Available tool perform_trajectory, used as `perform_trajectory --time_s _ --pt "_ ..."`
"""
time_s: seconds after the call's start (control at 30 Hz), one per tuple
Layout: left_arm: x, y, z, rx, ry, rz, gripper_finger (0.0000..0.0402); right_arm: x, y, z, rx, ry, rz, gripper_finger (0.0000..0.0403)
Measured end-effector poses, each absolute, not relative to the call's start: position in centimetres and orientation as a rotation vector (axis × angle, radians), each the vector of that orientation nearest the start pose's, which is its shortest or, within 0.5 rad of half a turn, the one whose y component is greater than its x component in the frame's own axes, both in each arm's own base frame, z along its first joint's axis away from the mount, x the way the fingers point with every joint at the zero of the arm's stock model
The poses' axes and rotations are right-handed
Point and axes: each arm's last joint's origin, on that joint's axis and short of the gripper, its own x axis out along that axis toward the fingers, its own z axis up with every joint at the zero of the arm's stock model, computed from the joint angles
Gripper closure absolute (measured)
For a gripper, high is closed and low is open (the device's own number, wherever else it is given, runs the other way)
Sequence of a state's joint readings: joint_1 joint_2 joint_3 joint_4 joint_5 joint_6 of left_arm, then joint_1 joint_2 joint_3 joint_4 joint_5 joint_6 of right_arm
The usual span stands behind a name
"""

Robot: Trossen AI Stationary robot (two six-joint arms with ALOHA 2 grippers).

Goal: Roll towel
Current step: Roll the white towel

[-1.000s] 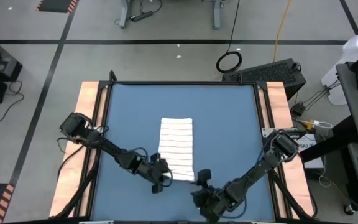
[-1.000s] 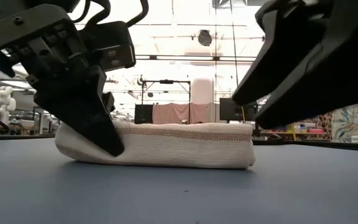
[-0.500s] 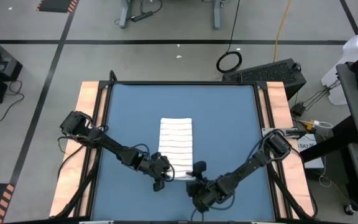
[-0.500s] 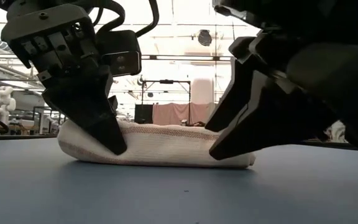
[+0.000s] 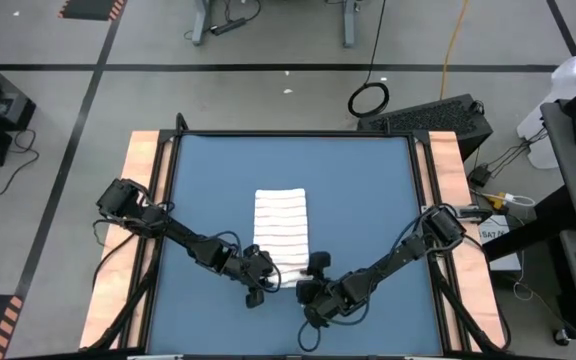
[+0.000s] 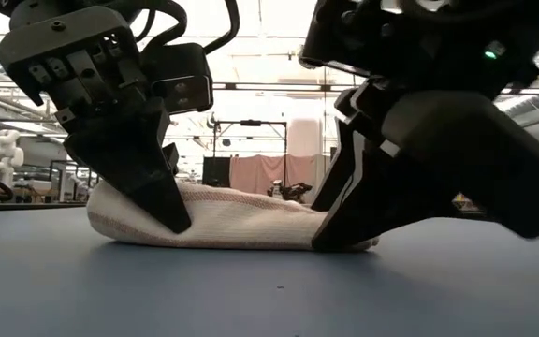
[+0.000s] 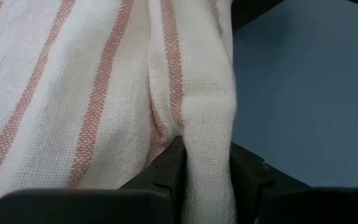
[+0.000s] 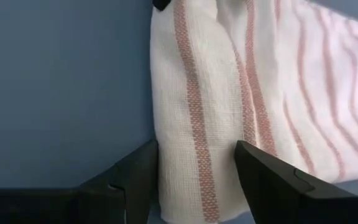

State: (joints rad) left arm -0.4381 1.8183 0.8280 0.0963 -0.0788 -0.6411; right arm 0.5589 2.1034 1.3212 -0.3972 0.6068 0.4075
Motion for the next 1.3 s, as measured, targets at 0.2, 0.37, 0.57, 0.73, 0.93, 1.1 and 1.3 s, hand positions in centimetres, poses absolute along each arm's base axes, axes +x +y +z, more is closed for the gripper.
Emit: perform_trajectory --time_s 0.2,0.37,0.57,0.73,0.93,1.1,1.3 --pt "30.1 -13.9 11.9 -0.335 0.887 -0.071 0.0309 36.1 18.7 11.7 -0.137 1.022 -0.158 0.0226" --pt "29.6 -14.2 13.3 -0.286 0.854 -0.120 0.0272 36.6 17.9 11.6 -0.070 1.070 -0.108 0.0285" --pt "28.3 -13.7 15.5 -0.231 0.857 -0.047 0.0204 36.8 17.3 11.5 -0.013 1.107 -0.065 0.0343" --pt "27.4 -14.8 16.8 -0.165 0.766 0.005 0.0169 37.1 16.6 11.9 0.072 1.128 -0.047 0.0351" --pt "25.1 -18.3 16.3 0.019 0.681 0.063 0.0162 37.6 15.4 12.6 0.136 1.152 0.028 0.0347" --pt "24.2 -20.8 15.4 0.180 0.582 0.056 0.0162 38.2 13.8 12.6 0.218 1.195 0.119 0.0347" --pt "24.8 -21.2 12.8 0.320 0.589 0.081 0.0162 38.8 11.9 12.6 0.321 1.220 0.178 0.0347"
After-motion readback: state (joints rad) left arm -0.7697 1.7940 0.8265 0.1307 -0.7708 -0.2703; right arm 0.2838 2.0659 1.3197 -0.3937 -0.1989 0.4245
